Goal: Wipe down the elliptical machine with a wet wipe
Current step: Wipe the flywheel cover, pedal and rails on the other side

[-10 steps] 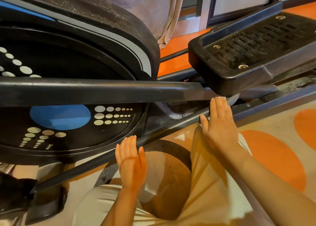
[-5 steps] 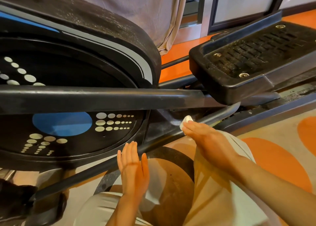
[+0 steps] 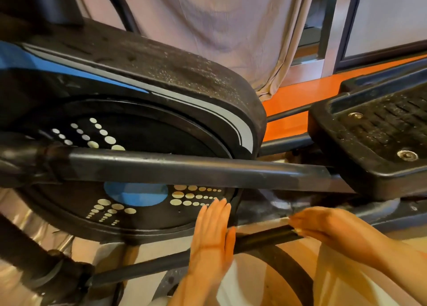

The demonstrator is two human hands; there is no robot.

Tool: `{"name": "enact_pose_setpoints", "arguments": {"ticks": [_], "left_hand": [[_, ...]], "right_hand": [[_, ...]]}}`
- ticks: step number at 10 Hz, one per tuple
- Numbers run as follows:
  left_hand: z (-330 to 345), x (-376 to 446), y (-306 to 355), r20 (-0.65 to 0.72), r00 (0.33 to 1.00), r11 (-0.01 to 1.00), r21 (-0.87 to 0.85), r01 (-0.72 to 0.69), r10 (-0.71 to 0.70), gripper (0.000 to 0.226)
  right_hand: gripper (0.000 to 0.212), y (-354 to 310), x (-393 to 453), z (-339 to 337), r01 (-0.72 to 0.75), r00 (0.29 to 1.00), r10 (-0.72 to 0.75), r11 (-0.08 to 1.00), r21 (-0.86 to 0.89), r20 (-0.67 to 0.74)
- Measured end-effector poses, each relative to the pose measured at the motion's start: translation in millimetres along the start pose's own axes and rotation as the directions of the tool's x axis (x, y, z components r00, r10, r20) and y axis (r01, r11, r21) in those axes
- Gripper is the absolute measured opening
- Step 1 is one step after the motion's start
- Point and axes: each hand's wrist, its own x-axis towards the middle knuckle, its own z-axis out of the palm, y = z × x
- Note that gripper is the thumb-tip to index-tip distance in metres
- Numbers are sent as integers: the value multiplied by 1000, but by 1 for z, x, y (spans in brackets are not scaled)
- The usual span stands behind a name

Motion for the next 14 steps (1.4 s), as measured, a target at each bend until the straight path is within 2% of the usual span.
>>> {"name": "enact_pose_setpoints", "arguments": {"ticks": [1,2,3,4,7,9,11,12,13,14], "left_hand": [[-32,23,-2,3,1000,999,27,-18,18,54],[-52,36,-9,-124,987,995,47,-93,98,51],[-87,59,-9,-219,970,991,102,-88,109,49],[-115,76,-9,-277,954,977,203,-59,115,49],[-193,114,-4,-316,938,885,464,19,145,50],[-232,134,-7,-318,943,818,566,104,99,51],[-256,152,-33,-372,927,755,595,274,-44,55],[-259,159,-46,-363,931,737,619,271,-37,57],[-262,163,-59,-362,932,734,623,270,-36,57],[-259,162,-70,-361,932,749,609,260,-29,55]], "right_hand": [[51,-11,24,-17,69,994,-58,991,115,-97],[48,-45,60,-56,239,951,-214,967,93,-221],[36,-62,110,-87,376,873,-344,926,27,-347],[33,-85,153,-122,468,803,-445,883,-43,-397],[33,-118,239,-189,662,558,-728,680,-315,-398],[28,-123,287,-203,698,474,-809,586,-411,-348],[50,-119,320,-186,707,505,-781,618,-344,-367],[50,-110,319,-174,711,566,-742,660,-242,-359],[50,-112,311,-170,677,675,-689,721,-150,-264],[66,-110,306,-173,656,744,-661,751,-81,-99]]}}
